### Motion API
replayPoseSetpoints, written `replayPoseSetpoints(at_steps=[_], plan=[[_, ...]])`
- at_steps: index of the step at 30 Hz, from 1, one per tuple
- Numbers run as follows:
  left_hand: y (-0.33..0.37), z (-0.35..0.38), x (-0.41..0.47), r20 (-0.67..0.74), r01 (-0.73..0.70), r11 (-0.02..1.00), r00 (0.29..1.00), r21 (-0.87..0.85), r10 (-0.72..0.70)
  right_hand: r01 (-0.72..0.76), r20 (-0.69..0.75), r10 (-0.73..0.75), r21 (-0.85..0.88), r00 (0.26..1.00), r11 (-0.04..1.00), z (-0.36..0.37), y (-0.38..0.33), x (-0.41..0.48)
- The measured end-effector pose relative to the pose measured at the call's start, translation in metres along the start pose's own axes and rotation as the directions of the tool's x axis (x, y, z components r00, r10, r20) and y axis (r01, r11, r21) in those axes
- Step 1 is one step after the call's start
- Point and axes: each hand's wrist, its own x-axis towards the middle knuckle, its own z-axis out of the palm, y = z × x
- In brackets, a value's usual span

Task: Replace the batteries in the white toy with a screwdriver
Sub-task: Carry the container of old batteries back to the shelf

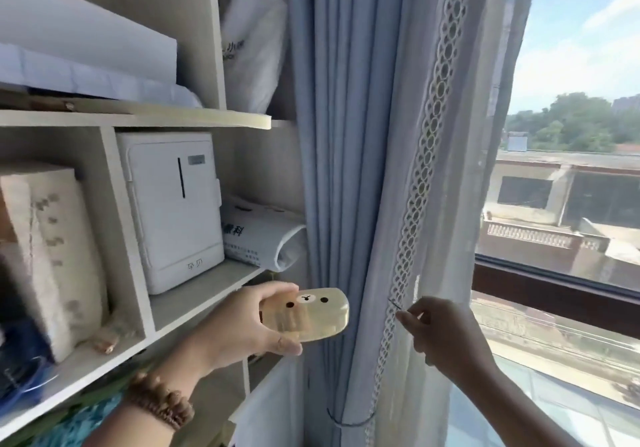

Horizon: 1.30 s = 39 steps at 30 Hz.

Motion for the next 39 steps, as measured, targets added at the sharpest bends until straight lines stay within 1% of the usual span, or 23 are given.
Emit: replayPoseSetpoints(at_steps=[4,8,11,14,17,20,22,26,32,35,39], plan=[[-0.024,-0.023,0.030,-0.082,0.065,0.997,0.995,0.045,-0.061,0.051,0.033,-0.051,0.009,0.998,0.999,0.041,-0.014,0.070],[-0.051,-0.039,0.048,-0.193,0.177,0.984,0.966,0.016,-0.170,0.112,0.162,-0.121,0.067,0.979,0.991,0.092,-0.032,0.129],[-0.061,-0.048,0.059,-0.277,0.247,0.969,0.930,-0.014,-0.241,0.113,0.257,-0.167,0.214,0.952,0.970,0.125,-0.055,0.163],[-0.067,-0.054,0.067,-0.379,0.345,0.939,0.867,-0.009,-0.323,0.200,0.311,-0.292,0.295,0.904,0.934,0.151,-0.080,0.190],[-0.073,-0.054,0.069,-0.476,0.444,0.895,0.779,-0.042,-0.409,0.303,0.328,-0.433,0.380,0.839,0.874,0.176,-0.103,0.206],[-0.080,-0.047,0.061,-0.573,0.520,0.853,0.683,-0.053,-0.453,0.326,0.392,-0.515,0.455,0.762,0.829,0.201,-0.118,0.208],[-0.082,-0.043,0.054,-0.613,0.558,0.827,0.630,-0.071,-0.478,0.365,0.416,-0.548,0.443,0.726,0.819,0.214,-0.124,0.204],[-0.086,-0.037,0.047,-0.653,0.599,0.789,0.546,-0.135,-0.525,0.497,0.335,-0.611,0.369,0.717,0.785,0.230,-0.129,0.187],[-0.088,-0.036,0.055,-0.664,0.646,0.749,0.497,-0.146,-0.558,0.552,0.363,-0.666,0.375,0.652,0.745,0.259,-0.153,0.183],[-0.090,-0.038,0.066,-0.698,0.667,0.736,0.474,-0.113,-0.537,0.599,0.351,-0.690,0.343,0.633,0.724,0.276,-0.163,0.185],[-0.099,-0.040,0.081,-0.698,0.701,0.699,0.429,-0.143,-0.573,0.599,0.329,-0.679,0.320,0.656,0.734,0.294,-0.167,0.185]])
